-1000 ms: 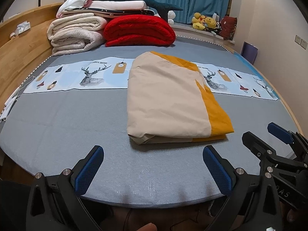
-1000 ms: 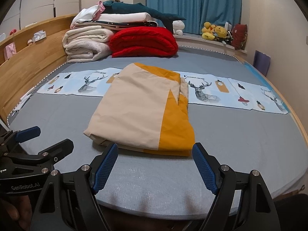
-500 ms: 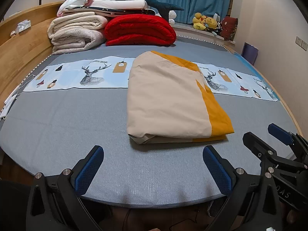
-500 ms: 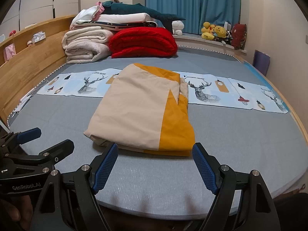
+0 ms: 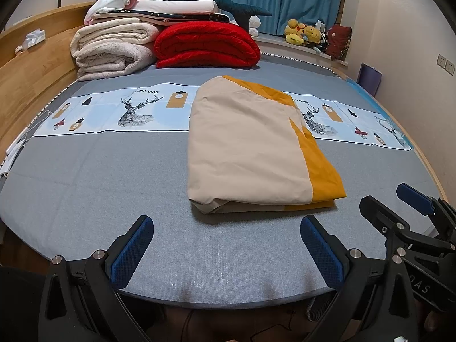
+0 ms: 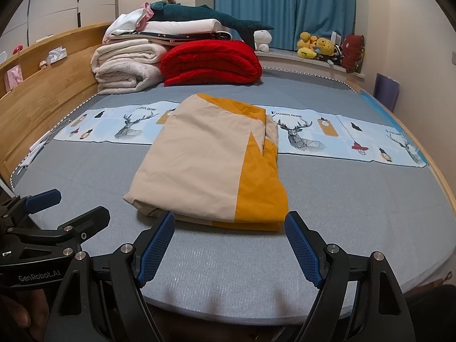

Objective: Fold large clothes

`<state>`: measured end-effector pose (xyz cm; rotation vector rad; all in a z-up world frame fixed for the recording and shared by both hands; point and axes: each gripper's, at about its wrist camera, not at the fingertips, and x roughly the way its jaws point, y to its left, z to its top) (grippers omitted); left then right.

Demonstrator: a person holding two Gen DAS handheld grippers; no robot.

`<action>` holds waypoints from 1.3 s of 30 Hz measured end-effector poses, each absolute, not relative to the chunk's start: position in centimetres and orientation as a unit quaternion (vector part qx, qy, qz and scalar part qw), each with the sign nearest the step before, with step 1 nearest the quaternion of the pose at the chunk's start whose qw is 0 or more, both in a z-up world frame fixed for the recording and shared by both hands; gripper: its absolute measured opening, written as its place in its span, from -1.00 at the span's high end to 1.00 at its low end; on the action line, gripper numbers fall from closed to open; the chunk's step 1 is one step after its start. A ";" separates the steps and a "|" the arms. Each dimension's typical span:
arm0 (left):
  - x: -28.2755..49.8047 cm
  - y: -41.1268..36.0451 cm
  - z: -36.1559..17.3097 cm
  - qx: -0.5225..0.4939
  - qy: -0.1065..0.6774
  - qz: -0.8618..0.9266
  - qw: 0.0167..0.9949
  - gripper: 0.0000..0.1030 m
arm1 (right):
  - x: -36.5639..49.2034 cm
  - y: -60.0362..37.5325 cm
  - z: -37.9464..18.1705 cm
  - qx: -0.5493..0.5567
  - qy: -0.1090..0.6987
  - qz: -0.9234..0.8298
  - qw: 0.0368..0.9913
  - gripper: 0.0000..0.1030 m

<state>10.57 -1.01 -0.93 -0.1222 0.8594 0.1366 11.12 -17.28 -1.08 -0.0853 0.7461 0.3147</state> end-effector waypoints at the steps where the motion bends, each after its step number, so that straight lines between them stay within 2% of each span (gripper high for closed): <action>1: 10.6 -1.0 -0.9 -0.059 0.416 0.066 0.905 -0.99 | 11.1 -17.3 -1.1 -0.042 0.363 0.153 0.918 -0.55; 39: 10.6 -1.1 -1.1 -0.064 0.420 0.071 0.903 -0.98 | 11.0 -16.9 -1.1 -0.039 0.363 0.151 0.919 -0.55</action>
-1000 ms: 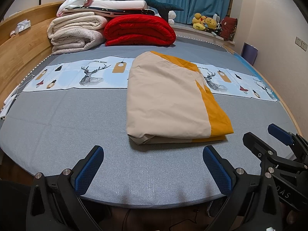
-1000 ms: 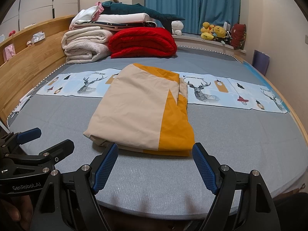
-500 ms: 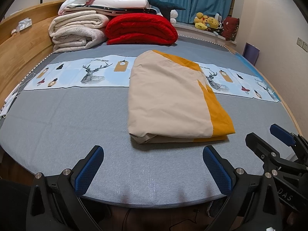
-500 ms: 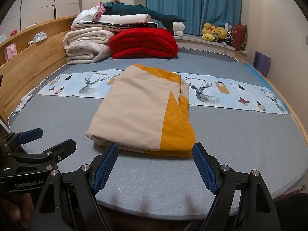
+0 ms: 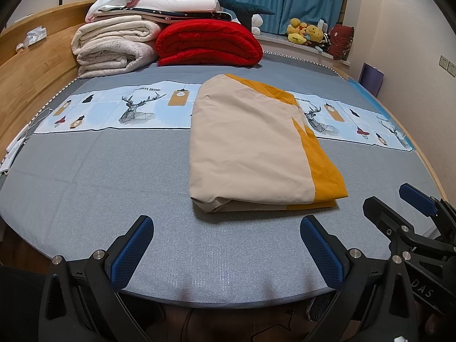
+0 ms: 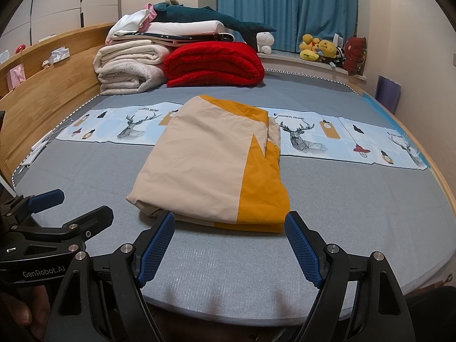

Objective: Fold large clothes

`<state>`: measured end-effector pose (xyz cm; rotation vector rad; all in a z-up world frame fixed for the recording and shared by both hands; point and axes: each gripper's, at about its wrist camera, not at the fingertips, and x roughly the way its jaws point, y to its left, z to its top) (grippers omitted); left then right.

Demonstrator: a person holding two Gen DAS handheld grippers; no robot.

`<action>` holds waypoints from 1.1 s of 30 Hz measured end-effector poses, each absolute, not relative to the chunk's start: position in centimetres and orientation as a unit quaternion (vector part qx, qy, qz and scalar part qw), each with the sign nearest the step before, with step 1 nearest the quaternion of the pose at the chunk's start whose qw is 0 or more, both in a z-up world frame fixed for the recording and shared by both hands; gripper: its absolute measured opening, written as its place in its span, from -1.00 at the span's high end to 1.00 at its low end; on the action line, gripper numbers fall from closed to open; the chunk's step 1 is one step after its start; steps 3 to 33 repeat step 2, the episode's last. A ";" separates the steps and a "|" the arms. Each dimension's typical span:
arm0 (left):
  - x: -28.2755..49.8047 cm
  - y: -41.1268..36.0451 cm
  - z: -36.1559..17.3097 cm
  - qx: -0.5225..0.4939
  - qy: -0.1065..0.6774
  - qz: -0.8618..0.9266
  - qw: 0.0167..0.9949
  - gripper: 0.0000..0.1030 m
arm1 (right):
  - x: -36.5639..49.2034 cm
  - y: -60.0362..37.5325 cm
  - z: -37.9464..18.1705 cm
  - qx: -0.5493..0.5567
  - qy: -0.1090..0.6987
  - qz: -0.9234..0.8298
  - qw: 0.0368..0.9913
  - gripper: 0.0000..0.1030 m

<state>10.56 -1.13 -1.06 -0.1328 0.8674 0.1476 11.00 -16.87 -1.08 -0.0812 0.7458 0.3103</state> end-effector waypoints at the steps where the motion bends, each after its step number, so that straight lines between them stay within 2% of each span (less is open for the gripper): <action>1: 10.6 -1.1 -1.1 -0.065 0.420 0.071 0.902 -0.98 | 11.0 -16.9 -1.1 -0.039 0.363 0.151 0.919 -0.55; 33: 10.6 -1.1 -1.1 -0.066 0.421 0.072 0.902 -0.98 | 11.0 -16.8 -1.1 -0.040 0.363 0.151 0.919 -0.55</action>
